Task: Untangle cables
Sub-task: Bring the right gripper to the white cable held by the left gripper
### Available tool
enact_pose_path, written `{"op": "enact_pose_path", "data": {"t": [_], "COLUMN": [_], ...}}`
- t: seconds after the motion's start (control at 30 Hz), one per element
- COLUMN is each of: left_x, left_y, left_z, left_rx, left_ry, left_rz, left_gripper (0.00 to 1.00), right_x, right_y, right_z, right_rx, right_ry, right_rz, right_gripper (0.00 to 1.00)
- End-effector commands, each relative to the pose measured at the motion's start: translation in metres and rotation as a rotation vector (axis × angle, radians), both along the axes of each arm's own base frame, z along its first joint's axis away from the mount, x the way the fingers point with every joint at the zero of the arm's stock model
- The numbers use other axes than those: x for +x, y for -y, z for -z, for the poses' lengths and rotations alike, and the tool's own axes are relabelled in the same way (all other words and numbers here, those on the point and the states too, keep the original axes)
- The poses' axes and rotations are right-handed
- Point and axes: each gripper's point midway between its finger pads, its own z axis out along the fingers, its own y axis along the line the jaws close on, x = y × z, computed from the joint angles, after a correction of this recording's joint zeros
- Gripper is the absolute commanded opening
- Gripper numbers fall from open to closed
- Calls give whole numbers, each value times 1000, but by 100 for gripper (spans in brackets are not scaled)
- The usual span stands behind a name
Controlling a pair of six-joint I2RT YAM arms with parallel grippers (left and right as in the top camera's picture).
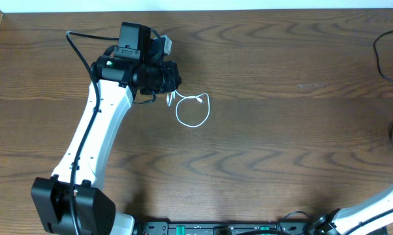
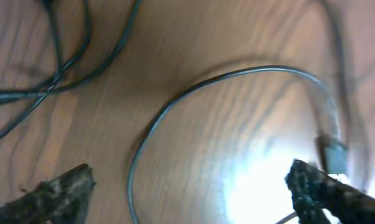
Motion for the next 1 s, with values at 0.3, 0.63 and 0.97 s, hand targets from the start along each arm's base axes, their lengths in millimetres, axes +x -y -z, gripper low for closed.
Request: {"op": "enact_pose_path", "data": {"t": [0.3,0.63,0.97], "left_x": [4,4,-9], "left_y": [7,59,91], "left_z": [0,-27,-91], "left_rx": [14,-144,-543], "left_ry": [26,132,185], "left_rz": [29,186,382], "left_gripper": [8,8,8], "right_x": [110,157,131], "right_y": [-123,-319,-471], "right_z": [-89,-112,-100], "right_rx": [110,283,182], "right_ry": [406,518,441], "right_rz": [-591,-1181,-1866], "right_gripper": [96,95,96]}}
